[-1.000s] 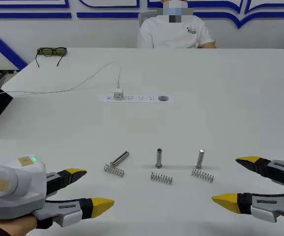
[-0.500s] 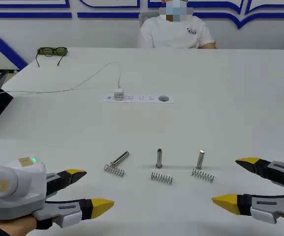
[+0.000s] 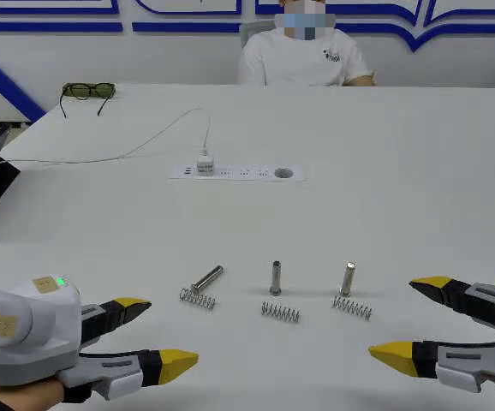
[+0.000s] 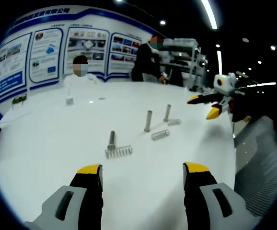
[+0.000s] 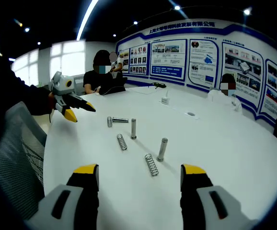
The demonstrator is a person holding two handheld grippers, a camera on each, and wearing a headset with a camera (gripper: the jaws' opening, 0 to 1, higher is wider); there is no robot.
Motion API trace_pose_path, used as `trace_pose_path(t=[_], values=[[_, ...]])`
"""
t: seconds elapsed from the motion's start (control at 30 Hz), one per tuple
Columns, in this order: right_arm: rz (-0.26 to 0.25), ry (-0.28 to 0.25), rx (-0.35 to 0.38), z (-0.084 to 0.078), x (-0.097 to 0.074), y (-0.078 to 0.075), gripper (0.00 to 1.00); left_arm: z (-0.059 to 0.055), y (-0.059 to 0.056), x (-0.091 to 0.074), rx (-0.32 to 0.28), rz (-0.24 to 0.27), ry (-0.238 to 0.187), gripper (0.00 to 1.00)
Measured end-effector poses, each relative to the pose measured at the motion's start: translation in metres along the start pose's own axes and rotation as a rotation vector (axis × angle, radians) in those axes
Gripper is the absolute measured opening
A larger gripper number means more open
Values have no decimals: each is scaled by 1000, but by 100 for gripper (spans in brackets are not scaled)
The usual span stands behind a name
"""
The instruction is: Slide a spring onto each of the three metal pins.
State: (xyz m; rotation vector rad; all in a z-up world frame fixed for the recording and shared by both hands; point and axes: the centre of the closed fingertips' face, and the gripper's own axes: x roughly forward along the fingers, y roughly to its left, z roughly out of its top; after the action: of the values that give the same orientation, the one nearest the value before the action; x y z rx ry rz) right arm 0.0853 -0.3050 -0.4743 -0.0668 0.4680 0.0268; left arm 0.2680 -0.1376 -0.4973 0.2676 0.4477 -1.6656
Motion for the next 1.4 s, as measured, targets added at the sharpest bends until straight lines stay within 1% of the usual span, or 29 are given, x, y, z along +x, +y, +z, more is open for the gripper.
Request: trace_pose_path(t=[0.47, 0.9, 1.17, 1.3, 1.4], values=[[-3, -9, -1, 3, -1, 0, 70, 3, -4, -1, 6, 1, 2, 69], [7, -8, 0, 1, 0, 1, 70, -1, -3, -3, 0, 12, 7, 69], [7, -4, 5, 0, 1, 2, 70, -2, -4, 0, -5, 8, 10, 69], [6, -4, 6, 1, 1, 3, 70, -3, -3, 1, -7, 5, 13, 69], [6, 0, 7, -1, 1, 3, 70, -6, -2, 3, -9, 1, 18, 69]])
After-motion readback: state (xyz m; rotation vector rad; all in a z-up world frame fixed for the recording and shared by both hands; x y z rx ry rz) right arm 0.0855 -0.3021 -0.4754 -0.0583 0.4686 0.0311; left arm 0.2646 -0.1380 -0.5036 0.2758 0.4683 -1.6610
